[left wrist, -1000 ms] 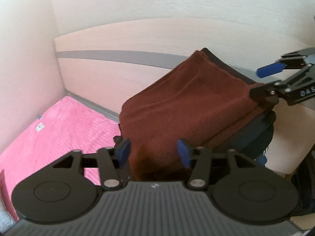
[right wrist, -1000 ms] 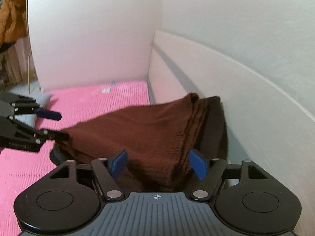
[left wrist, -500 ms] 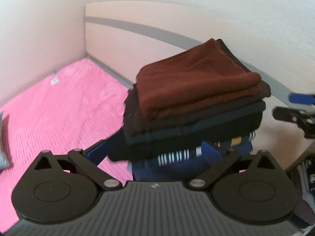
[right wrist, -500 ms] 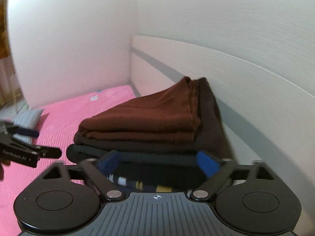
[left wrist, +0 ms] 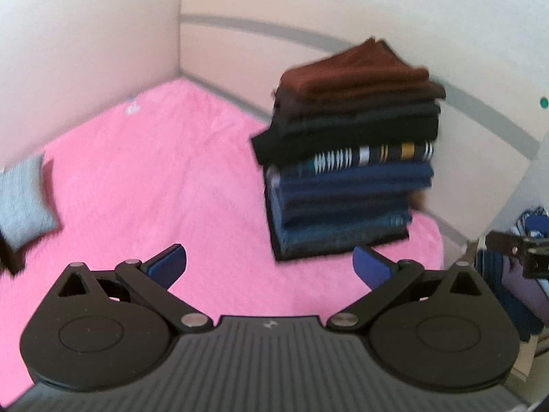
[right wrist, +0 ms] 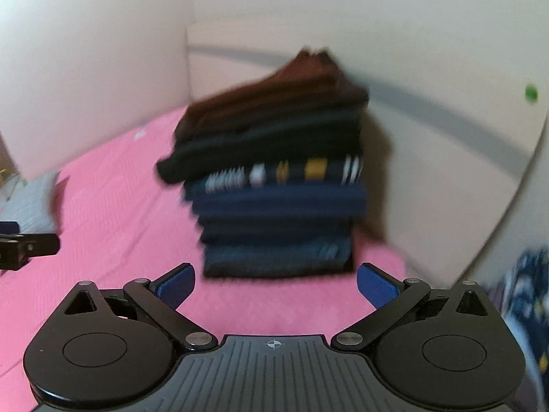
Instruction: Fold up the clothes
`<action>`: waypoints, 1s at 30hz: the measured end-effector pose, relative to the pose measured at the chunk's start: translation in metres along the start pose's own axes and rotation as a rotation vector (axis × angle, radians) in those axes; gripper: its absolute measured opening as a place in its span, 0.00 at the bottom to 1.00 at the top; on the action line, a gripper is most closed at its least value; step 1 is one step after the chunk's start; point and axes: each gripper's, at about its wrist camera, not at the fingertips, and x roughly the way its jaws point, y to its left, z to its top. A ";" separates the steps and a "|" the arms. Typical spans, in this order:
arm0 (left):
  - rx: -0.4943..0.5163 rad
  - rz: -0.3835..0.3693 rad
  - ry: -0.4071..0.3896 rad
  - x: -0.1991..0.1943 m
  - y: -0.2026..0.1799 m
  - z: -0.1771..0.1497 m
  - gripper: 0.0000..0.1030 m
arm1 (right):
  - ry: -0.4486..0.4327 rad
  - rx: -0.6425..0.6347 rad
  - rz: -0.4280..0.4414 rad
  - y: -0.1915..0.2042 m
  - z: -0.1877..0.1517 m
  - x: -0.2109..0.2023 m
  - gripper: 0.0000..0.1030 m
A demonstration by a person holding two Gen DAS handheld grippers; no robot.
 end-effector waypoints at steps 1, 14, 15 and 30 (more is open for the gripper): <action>-0.010 -0.006 0.018 -0.006 0.002 -0.010 0.99 | 0.017 -0.001 -0.005 0.004 -0.008 -0.006 1.00; -0.041 -0.017 0.015 -0.036 -0.024 -0.029 0.99 | 0.053 0.016 -0.039 0.003 -0.024 -0.040 1.00; -0.044 -0.019 0.012 -0.037 -0.029 -0.027 0.99 | 0.051 0.015 -0.038 0.001 -0.023 -0.042 1.00; -0.064 -0.065 0.008 -0.032 -0.090 -0.022 0.99 | 0.031 0.019 -0.034 -0.037 -0.019 -0.061 1.00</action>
